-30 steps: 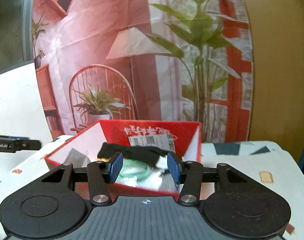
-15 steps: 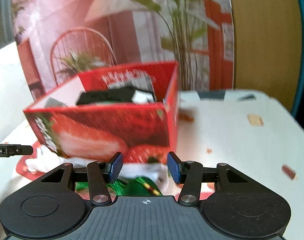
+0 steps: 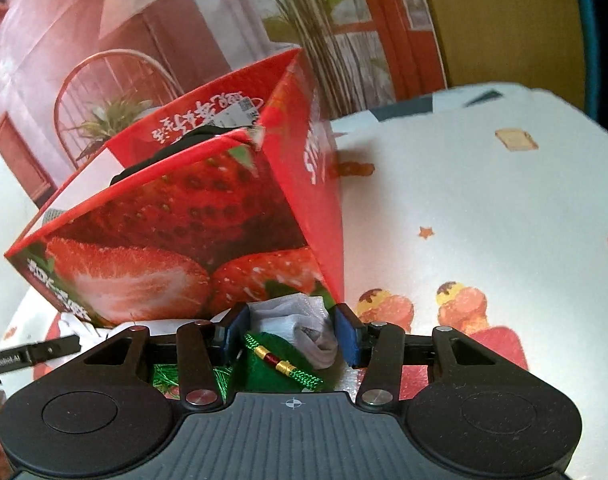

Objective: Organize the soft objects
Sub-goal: 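Close both grippers on the white sock bundle, then lift the white sock bundle with both grippers over the box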

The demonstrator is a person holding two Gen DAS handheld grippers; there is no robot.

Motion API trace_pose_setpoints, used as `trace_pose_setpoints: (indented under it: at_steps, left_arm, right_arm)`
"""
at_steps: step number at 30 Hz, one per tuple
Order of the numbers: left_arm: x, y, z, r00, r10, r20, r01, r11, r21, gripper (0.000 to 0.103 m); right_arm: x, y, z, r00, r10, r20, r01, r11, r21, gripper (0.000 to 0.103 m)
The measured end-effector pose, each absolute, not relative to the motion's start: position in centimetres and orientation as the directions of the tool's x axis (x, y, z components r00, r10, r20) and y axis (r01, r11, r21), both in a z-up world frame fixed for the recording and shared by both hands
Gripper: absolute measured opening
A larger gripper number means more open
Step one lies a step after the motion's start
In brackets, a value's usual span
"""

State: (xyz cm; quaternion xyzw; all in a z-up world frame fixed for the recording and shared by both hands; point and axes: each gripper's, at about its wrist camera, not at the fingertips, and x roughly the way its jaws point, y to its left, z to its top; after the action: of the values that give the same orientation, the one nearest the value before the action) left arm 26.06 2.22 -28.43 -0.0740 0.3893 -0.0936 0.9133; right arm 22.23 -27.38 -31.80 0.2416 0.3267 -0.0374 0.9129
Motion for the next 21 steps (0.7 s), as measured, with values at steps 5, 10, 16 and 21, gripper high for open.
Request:
trace_pose_setpoints:
  at_steps: [5, 10, 16, 21]
  left_arm:
    - [25.3, 1.4, -28.0, 0.685, -0.254, -0.683, 0.163, 0.967, -0.196, 0.02]
    - [23.9, 1.1, -27.0, 0.699, -0.266, -0.664, 0.191, 0.964, -0.184, 0.017]
    - [21.5, 1.3, -24.7, 0.735, -0.284, -0.616, 0.223, 0.959, -0.176, 0.017]
    - [19.5, 1.4, -21.9, 0.783, -0.291, -0.55, 0.246, 0.957, -0.156, 0.017]
  right_arm:
    - [22.3, -28.4, -31.9, 0.781, 0.12, -0.613, 0.255, 0.834, 0.489, 0.039]
    - [21.6, -28.2, -31.0, 0.791, 0.136, -0.596, 0.23, 0.837, 0.496, 0.022]
    - [19.9, -28.0, -28.7, 0.817, 0.143, -0.559, 0.184, 0.854, 0.486, 0.015]
    - [18.1, -27.7, -25.9, 0.853, 0.156, -0.497, 0.123, 0.867, 0.483, 0.015]
